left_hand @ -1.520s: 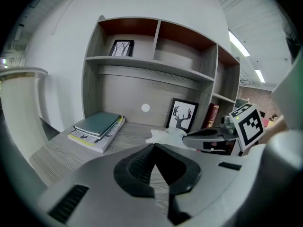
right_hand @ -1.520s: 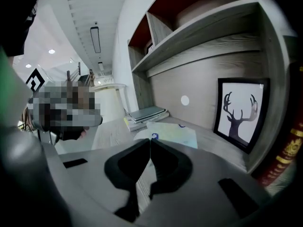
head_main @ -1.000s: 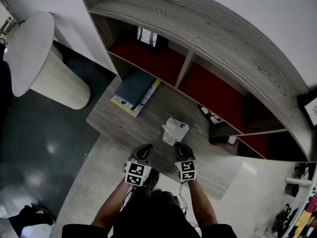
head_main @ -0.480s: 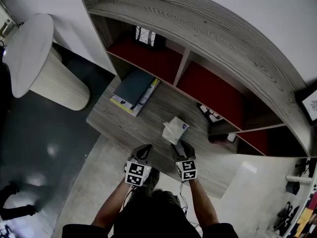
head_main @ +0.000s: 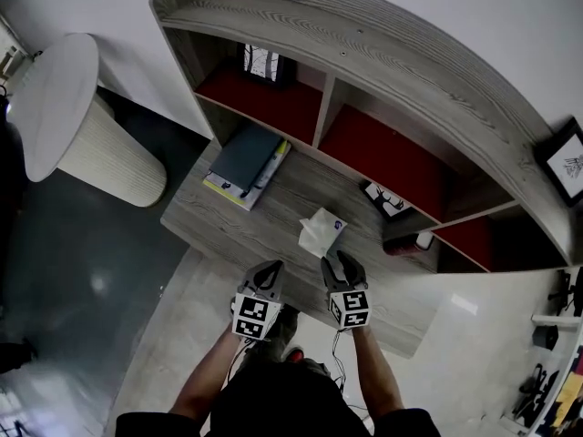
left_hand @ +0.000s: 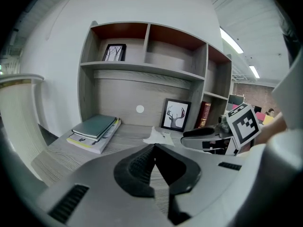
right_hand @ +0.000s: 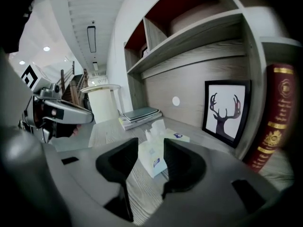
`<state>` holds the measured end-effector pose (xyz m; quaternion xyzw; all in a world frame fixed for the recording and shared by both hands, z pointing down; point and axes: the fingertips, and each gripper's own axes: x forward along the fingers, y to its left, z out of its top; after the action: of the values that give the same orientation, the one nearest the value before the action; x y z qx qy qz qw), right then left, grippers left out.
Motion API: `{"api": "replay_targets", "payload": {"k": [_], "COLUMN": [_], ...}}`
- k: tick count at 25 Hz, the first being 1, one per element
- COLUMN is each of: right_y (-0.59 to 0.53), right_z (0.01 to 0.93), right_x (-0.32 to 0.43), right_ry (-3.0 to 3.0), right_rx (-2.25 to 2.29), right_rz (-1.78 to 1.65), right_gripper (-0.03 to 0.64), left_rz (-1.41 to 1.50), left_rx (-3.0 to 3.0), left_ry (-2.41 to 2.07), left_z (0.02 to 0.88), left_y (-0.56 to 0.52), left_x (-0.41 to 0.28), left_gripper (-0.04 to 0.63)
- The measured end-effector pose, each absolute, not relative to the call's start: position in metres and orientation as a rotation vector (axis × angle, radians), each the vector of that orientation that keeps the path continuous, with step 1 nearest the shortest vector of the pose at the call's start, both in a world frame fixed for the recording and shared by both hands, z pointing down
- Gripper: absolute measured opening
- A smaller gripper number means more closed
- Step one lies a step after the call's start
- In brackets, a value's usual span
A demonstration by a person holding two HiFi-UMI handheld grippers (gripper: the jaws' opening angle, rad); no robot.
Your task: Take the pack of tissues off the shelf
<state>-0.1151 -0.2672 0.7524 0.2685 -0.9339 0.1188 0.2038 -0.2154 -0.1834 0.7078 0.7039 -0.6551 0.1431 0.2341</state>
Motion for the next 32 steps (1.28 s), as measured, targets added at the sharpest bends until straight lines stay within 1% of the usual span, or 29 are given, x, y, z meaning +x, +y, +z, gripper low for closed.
{"api": "replay_targets", "payload": {"k": [9,11,17,24,32], "right_y": [-0.255,-0.252,-0.235,-0.204,-0.165], "right_z": [0.697,0.682,0.639,0.592,0.55], "right_x": [-0.083,-0.074,-0.049,-0.013,0.033], "right_ry": [-2.66,-2.673,-2.713,-2.739,-2.782], "right_rx": [0.889,0.921,0.992,1.074,1.166], "right_rz": [0.268,0.249,0.193,0.095,0.085], "right_gripper": [0.075,0.059,0.041,0.04,0.04], "left_rz": [0.348,0.333,0.299,0.269,0.264], "left_rx": [2.01,2.033,2.108,2.202,2.29], "left_ry": [-1.842,-1.855,-1.877,-1.891,-1.917], "left_z": [0.667,0.654,0.618,0.579,0.542], "left_y": [-0.181,-0.18,-0.17,-0.145,-0.108], "left_x": [-0.195,-0.19,-0.172,-0.146,-0.119], "left_gripper": [0.006,0.006,0.006,0.006,0.006]}}
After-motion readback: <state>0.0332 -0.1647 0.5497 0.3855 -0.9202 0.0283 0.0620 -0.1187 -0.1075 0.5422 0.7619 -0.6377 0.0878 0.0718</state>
